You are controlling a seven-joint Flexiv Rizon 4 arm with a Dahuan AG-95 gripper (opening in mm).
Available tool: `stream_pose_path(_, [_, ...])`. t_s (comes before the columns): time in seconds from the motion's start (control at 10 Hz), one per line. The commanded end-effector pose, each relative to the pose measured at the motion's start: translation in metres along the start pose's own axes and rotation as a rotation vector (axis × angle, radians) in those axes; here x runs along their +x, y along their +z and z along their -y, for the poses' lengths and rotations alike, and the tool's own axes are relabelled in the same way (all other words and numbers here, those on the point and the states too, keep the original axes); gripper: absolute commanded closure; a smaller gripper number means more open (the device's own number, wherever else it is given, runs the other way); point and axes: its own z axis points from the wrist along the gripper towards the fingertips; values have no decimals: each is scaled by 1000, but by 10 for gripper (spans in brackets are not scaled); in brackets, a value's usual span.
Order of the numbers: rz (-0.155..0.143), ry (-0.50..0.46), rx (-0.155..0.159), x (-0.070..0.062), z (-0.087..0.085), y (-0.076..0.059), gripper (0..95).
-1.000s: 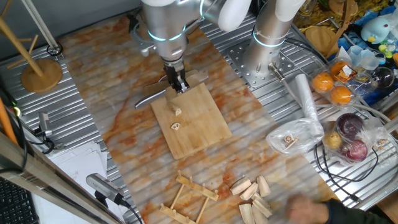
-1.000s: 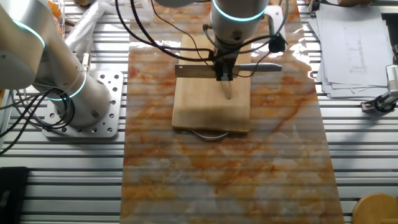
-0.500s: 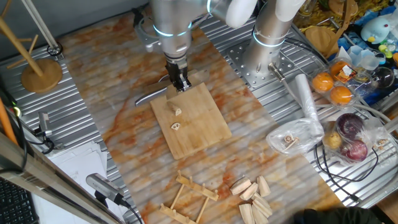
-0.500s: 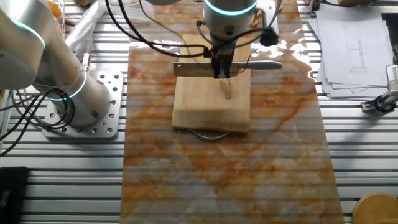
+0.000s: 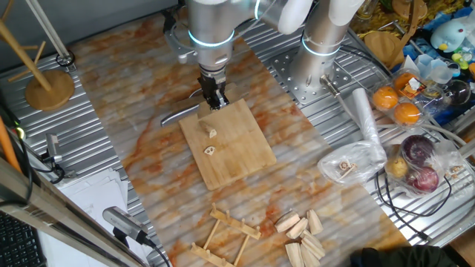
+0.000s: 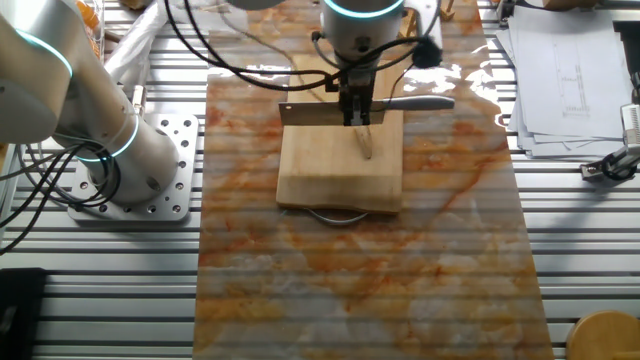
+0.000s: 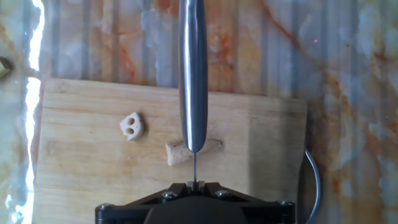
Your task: Slice the lotus root
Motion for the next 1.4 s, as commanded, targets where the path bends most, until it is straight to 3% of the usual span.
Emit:
stream_pose_path(0.1, [-16,-3,1,-1,0,1,950])
stream_pose_path(0.3, [-14,-13,5,-1,0,1,950])
stream_pose_path(0.6, [-13,-29,7,3,-9,13,950])
stream_pose_path(1.0, [-25,-60,6,0,-12,24,950])
stream_pose_path(1.4, [-19,-55,10,-3,-15,38,950])
